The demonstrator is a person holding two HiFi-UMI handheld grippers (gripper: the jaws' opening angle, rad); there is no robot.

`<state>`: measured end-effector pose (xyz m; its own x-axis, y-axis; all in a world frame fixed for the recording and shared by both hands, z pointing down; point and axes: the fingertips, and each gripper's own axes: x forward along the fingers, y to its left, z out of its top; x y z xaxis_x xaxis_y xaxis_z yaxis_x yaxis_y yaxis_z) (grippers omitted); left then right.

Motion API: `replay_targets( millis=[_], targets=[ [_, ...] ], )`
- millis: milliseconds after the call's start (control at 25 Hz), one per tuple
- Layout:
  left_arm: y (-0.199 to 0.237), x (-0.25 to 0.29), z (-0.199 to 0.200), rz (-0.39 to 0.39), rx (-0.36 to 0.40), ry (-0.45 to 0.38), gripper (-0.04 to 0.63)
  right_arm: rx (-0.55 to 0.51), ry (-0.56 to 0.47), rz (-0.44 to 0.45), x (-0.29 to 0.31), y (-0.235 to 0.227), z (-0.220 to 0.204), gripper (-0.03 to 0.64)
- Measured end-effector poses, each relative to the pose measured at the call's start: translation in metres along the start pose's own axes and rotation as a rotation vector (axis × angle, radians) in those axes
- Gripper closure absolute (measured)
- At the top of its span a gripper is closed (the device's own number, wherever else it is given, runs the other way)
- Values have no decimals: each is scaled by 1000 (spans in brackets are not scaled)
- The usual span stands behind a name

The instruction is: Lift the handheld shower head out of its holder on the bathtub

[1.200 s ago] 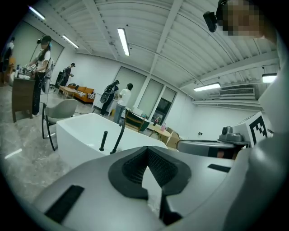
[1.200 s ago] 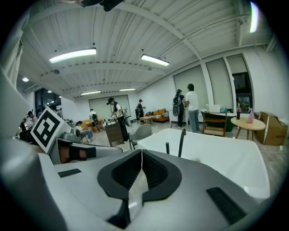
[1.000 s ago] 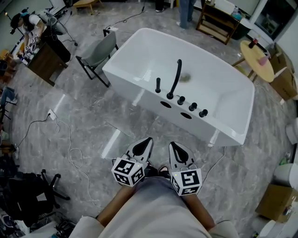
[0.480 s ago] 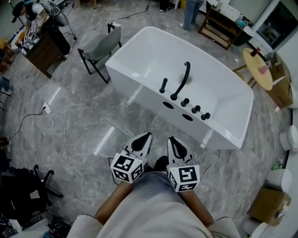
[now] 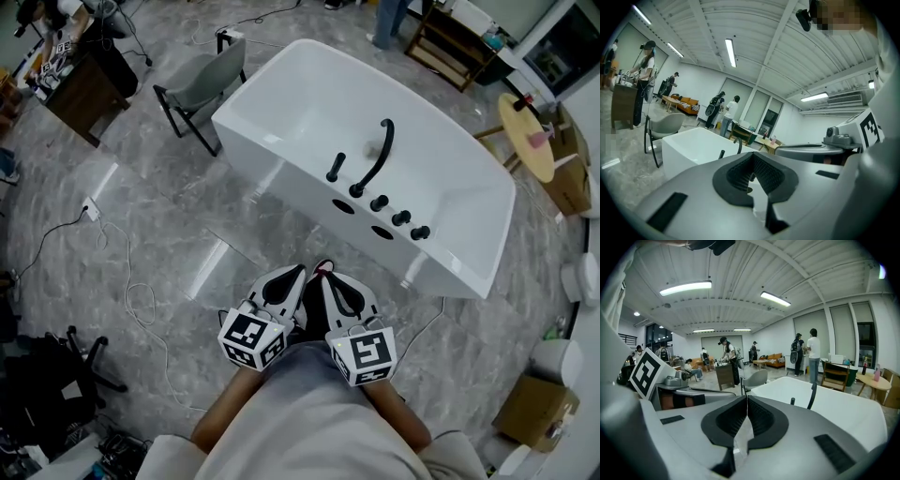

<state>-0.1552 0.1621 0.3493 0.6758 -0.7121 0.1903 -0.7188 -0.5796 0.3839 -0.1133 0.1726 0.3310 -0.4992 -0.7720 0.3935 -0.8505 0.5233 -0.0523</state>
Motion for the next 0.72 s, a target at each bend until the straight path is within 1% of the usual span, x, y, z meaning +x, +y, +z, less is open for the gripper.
replay_targets(
  millis=[120, 320, 520, 720],
  targets=[
    [12, 11, 6, -2, -3, 5, 589, 10, 11, 3, 16, -8, 1, 597],
    [26, 41, 18, -3, 19, 21, 589, 24, 13, 4, 40, -33, 8, 597],
    [38, 81, 27, -17, 20, 47, 589, 39, 18, -8, 64, -71, 17, 597],
    [47, 122, 42, -34, 24, 42, 589, 74, 24, -33, 84, -112, 24, 597]
  ],
)
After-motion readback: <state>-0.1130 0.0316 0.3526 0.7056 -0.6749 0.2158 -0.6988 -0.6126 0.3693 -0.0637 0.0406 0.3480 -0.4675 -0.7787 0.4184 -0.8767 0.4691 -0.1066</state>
